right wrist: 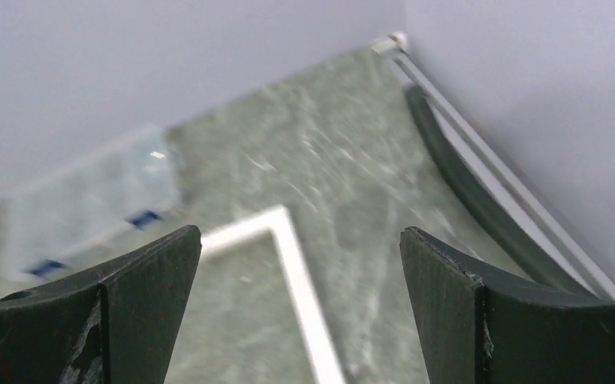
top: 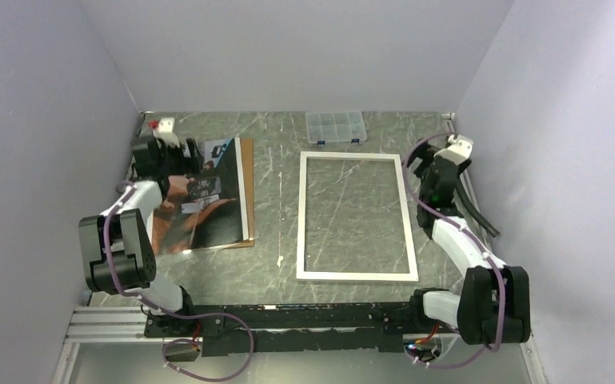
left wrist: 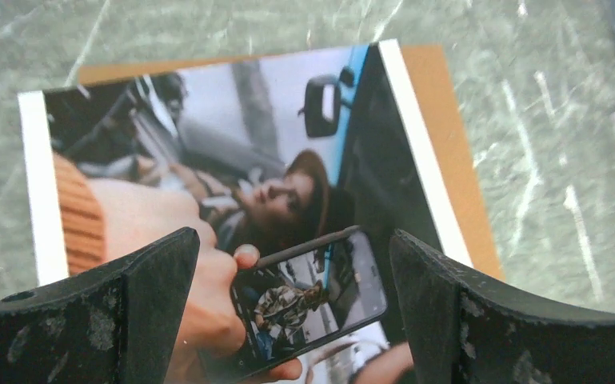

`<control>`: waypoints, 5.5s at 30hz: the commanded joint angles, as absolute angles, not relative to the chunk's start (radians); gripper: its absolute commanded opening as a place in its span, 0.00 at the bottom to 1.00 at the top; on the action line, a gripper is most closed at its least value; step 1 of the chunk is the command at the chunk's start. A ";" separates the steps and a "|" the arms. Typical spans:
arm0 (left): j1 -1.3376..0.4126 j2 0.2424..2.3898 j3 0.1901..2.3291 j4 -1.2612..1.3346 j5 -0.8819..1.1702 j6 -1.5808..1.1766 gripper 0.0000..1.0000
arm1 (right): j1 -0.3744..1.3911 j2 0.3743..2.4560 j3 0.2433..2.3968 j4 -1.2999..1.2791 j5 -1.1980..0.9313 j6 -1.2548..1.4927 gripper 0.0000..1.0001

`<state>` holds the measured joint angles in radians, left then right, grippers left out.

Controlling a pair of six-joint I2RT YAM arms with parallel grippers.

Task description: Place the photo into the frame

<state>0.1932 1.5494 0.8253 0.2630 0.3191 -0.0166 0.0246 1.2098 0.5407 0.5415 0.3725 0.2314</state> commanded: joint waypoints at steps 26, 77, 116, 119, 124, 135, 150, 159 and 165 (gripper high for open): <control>0.199 1.626 1.529 -0.798 0.375 0.041 0.89 | 0.683 1.815 1.502 -0.666 0.428 0.557 0.99; 0.177 1.577 1.510 -0.911 0.387 0.124 0.94 | 0.802 1.892 1.847 -0.686 0.122 0.805 0.05; -0.363 1.489 1.736 -0.943 0.557 -0.076 0.94 | 0.435 1.471 1.258 0.106 -0.721 1.445 0.08; -0.415 1.544 1.801 -0.963 0.563 -0.094 0.94 | 0.416 1.455 1.236 0.104 -0.744 1.443 0.13; -0.515 1.598 1.854 -0.960 0.508 -0.110 0.94 | 0.363 1.412 1.257 -0.046 -0.752 1.346 0.28; -0.650 1.739 2.039 -0.969 0.468 -0.108 0.94 | 0.194 1.329 1.212 -0.256 -0.823 1.201 0.47; -0.690 1.766 1.866 -0.935 0.310 -0.049 0.93 | 0.024 1.314 1.393 -0.822 -0.661 0.733 0.78; -0.620 1.745 1.685 -0.862 0.277 -0.018 0.90 | 0.023 1.304 1.332 -0.966 -0.462 0.557 0.68; -0.572 1.743 1.526 -0.779 0.240 0.036 0.87 | 0.023 1.288 1.267 -0.952 -0.410 0.531 0.55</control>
<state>-0.5999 1.7817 1.6054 -0.8597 0.2737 -0.0177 0.0212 1.3270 1.2999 -0.9470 -0.4652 0.5770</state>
